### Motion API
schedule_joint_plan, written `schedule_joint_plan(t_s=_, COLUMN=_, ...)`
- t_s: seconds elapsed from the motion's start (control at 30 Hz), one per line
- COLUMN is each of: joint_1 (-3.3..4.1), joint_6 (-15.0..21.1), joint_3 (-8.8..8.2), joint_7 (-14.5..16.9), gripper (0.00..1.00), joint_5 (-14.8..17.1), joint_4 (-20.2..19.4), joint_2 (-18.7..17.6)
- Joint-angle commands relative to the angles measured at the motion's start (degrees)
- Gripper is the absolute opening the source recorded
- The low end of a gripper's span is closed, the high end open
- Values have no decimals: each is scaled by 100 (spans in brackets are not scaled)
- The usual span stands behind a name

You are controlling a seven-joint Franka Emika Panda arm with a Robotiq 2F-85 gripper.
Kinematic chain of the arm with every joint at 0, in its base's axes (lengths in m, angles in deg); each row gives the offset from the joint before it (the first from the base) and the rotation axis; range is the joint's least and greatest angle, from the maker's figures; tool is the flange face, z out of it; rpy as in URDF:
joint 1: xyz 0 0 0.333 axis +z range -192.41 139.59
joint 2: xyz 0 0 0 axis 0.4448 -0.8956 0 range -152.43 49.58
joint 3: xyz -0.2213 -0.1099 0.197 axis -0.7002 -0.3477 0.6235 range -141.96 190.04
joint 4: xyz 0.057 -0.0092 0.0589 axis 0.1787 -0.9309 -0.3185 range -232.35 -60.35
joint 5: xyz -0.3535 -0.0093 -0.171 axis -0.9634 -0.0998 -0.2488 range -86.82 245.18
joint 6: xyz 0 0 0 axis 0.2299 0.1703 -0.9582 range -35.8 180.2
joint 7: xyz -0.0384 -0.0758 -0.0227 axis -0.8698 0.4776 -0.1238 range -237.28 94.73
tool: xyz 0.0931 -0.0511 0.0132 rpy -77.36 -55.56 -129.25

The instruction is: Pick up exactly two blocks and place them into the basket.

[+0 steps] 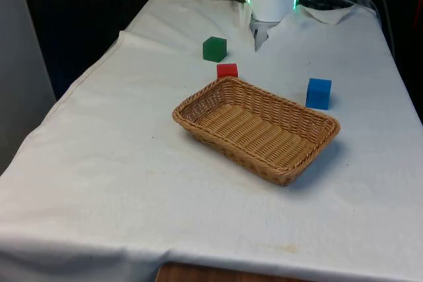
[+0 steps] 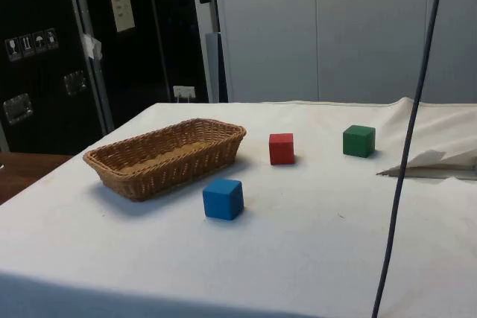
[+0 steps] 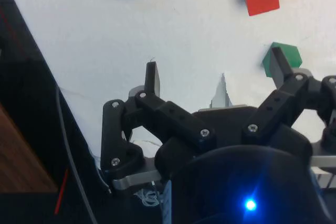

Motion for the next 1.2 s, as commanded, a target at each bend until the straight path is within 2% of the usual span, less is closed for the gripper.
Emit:
schedule_joint_plan(t_s=0.0, joint_1=-6, joint_6=160, joint_3=-17, joint_7=34, gripper=100, joint_5=-34, joint_4=-206, joint_2=149)
schedule_joint_plan(t_s=0.07, joint_1=-17, joint_6=235, joint_3=-40, joint_7=74, gripper=100, joint_5=-40, joint_4=-332, joint_2=223)
schedule_joint_plan(t_s=0.1, joint_1=-17, joint_6=109, joint_3=-34, joint_7=74, gripper=100, joint_5=0, joint_4=-206, joint_2=115)
schedule_joint_plan(t_s=0.13, joint_1=-29, joint_6=275, joint_3=-46, joint_7=92, gripper=100, joint_5=-46, joint_4=-401, joint_2=264)
schedule_joint_plan(t_s=0.33, joint_1=-69, joint_6=539, joint_3=-103, joint_7=206, gripper=100, joint_5=-97, joint_4=-877, joint_2=561)
schedule_joint_plan(t_s=0.4, joint_1=-63, joint_6=481, joint_3=-109, joint_7=223, gripper=100, joint_5=-57, joint_4=-877, joint_2=550)
schedule_joint_plan(t_s=0.43, joint_1=-80, joint_6=607, joint_3=-120, joint_7=235, gripper=100, joint_5=-109, joint_4=-997, joint_2=642)
schedule_joint_plan(t_s=0.7, joint_1=-120, joint_6=905, joint_3=-206, joint_7=350, gripper=100, joint_5=-201, joint_4=-1564, joint_2=1020)
schedule_joint_plan(t_s=0.73, joint_1=-109, joint_6=819, joint_3=-212, joint_7=355, gripper=100, joint_5=-155, joint_4=-1513, joint_2=974)
schedule_joint_plan(t_s=0.83, joint_1=-143, joint_6=1026, joint_3=-258, joint_7=390, gripper=100, joint_5=-258, joint_4=-1822, joint_2=1186)
schedule_joint_plan(t_s=1.03, joint_1=-178, joint_6=1169, joint_3=-327, joint_7=413, gripper=100, joint_5=-378, joint_4=-2183, joint_2=1392)
schedule_joint_plan(t_s=1.07, joint_1=-149, joint_6=1071, joint_3=-327, joint_7=430, gripper=100, joint_5=-304, joint_4=-2091, joint_2=1335)
schedule_joint_plan(t_s=1.1, joint_1=-183, joint_6=1197, joint_3=-338, joint_7=401, gripper=100, joint_5=-407, joint_4=-2240, joint_2=1415)
schedule_joint_plan(t_s=1.17, joint_1=-195, joint_6=1289, joint_3=-350, joint_7=361, gripper=100, joint_5=-481, joint_4=-2401, joint_2=1467)
